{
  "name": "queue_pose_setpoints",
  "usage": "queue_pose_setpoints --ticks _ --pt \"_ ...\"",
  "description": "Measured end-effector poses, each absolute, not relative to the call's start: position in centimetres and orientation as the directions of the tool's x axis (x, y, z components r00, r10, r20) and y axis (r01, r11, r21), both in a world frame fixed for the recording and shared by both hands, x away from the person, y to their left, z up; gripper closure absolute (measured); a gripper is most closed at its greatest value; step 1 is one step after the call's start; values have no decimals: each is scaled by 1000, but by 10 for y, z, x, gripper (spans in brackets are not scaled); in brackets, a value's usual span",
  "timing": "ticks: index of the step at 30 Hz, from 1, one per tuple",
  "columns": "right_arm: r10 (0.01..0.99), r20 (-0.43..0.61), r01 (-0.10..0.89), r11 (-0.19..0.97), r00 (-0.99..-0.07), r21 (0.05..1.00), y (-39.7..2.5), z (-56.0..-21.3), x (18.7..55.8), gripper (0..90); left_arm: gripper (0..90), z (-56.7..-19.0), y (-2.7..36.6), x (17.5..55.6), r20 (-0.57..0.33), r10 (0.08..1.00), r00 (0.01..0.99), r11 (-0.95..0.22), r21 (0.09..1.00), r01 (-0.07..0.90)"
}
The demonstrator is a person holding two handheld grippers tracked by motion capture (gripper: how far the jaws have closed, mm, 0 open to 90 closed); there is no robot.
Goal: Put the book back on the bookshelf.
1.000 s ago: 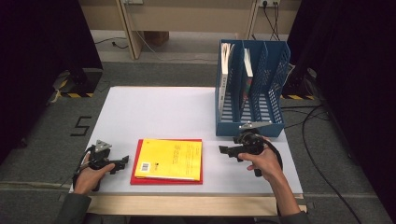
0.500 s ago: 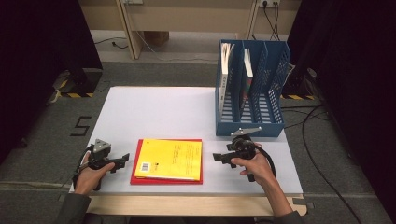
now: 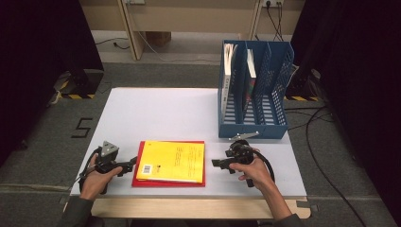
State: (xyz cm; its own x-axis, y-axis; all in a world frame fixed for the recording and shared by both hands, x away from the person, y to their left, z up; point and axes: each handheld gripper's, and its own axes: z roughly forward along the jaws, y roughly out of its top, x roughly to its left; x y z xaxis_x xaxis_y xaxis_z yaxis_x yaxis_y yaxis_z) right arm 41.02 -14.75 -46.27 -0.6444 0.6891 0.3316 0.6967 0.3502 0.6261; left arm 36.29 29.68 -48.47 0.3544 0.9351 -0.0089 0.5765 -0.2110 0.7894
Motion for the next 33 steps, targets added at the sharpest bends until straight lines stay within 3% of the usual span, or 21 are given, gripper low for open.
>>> queue_pose_setpoints --ticks 18,33 --pt "672 340 699 377 -658 608 -131 -473 409 198 161 -486 286 360 26 919 393 -271 767 582" --pt "637 401 715 364 -658 597 -115 -481 410 200 415 -478 276 352 55 899 435 -319 764 562"
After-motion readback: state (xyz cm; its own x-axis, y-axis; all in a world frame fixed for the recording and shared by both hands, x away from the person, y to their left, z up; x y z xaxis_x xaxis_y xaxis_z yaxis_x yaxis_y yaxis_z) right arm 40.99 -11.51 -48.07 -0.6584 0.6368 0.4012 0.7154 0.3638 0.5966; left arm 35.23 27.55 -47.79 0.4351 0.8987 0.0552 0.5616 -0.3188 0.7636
